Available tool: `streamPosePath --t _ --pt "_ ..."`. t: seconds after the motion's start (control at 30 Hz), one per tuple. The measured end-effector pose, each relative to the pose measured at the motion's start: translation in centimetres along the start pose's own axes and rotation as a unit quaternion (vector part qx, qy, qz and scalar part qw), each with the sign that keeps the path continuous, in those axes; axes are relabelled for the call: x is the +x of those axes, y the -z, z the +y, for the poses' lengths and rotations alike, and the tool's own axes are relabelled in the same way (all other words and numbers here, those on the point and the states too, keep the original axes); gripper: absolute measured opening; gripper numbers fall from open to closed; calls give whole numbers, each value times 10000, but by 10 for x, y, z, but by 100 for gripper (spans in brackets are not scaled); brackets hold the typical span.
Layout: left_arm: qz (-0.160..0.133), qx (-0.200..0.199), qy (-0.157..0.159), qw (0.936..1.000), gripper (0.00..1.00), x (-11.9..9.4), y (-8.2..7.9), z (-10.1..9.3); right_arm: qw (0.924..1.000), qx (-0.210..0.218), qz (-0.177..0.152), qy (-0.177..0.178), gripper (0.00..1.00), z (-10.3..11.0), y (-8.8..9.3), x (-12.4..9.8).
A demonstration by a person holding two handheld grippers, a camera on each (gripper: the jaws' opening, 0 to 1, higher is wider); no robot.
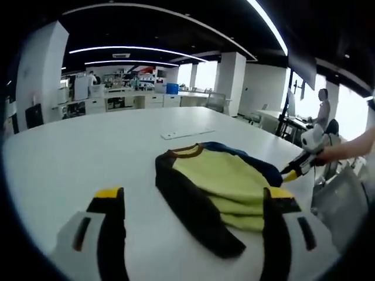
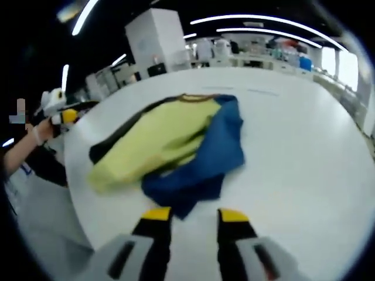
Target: Fold the garment on the visible template until the final outline fits inside the template.
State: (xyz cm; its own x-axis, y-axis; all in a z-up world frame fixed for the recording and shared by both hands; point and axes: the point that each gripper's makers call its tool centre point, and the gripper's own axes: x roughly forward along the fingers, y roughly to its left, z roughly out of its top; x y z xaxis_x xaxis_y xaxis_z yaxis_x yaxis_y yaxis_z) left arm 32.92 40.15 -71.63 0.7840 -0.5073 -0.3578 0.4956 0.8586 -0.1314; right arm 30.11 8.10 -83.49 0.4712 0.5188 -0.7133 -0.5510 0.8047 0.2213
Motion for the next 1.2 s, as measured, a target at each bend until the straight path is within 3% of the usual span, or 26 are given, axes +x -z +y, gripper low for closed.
streamPosePath --t 0.37,0.47,0.63,0.97,1.2 --pt "74 -71 -21 9999 95 -4 8 0 9999 -70 48 -70 14 13 2 11" --pt "132 -63 -2 9999 95 -5 11 -1 9995 -292 126 58 9 7 2 11" --pt "135 -97 -22 9999 95 -6 14 0 9995 -279 120 91 1 7 4 11" --pt "171 -114 43 9998 94 -2 17 -7 9995 -275 6 137 0 3 1 6" --pt "189 -100 86 9997 94 3 17 -10 9990 -259 -71 357 0 -27 -9 -20"
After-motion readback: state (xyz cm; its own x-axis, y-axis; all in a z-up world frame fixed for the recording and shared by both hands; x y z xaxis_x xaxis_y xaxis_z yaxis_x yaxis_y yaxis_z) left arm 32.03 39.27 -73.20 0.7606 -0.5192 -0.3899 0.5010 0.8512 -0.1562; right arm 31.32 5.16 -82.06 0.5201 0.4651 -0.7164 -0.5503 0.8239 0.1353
